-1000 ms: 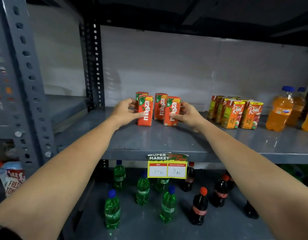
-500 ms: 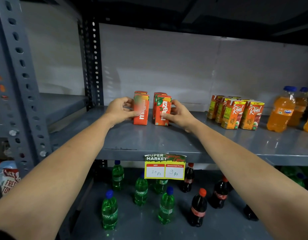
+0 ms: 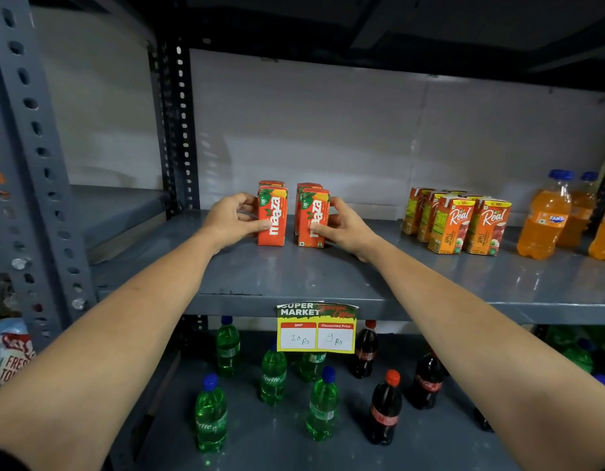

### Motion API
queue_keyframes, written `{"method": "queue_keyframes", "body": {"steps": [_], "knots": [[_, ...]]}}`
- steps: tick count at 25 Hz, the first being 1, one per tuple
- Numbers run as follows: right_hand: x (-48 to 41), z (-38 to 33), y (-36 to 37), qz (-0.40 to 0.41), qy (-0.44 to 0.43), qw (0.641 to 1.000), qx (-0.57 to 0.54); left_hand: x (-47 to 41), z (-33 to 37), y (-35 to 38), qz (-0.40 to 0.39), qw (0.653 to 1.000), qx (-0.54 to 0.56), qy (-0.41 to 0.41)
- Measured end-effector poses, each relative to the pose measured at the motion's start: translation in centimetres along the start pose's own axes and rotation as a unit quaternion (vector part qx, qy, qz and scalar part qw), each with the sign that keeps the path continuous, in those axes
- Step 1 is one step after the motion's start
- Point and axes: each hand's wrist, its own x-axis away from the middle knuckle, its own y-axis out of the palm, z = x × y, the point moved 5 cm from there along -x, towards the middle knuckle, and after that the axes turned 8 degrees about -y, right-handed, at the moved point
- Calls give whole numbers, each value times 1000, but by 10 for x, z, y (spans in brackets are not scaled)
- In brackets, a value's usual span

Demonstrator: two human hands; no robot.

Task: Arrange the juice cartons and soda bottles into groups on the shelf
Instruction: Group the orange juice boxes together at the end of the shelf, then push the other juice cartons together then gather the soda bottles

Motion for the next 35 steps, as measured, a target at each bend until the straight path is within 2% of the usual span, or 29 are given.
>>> {"method": "queue_keyframes", "body": {"steps": [3, 7, 9, 12, 15, 20, 23, 30, 33, 35], "knots": [[4, -3, 0, 5, -13, 999, 49, 0, -3, -1, 12, 1000, -19, 0], [17, -19, -10, 107, -89, 976, 167, 11, 3, -4, 88, 993, -80, 25], [27, -26, -18, 150, -115, 956, 224, 22, 11, -8, 144, 975, -152, 72], [50, -36, -24, 184, -171, 905, 344, 45, 30, -4, 205, 931, -254, 163], [80, -41, -27, 183, -219, 869, 405, 73, 50, 17, 203, 902, -302, 234], [129, -22, -96, 190, -233, 856, 420, 110, 80, 52, 192, 909, -263, 260], [154, 7, -153, 205, -196, 878, 385, 117, 91, 87, 167, 904, -291, 266], [163, 58, -259, 255, -79, 921, 283, 104, 129, 175, 146, 936, -223, 229], [149, 76, -287, 227, -38, 928, 292, 86, 145, 221, 138, 971, -130, 148], [139, 89, -297, 211, -4, 944, 255, 67, 150, 253, 108, 988, -82, 68]]}}
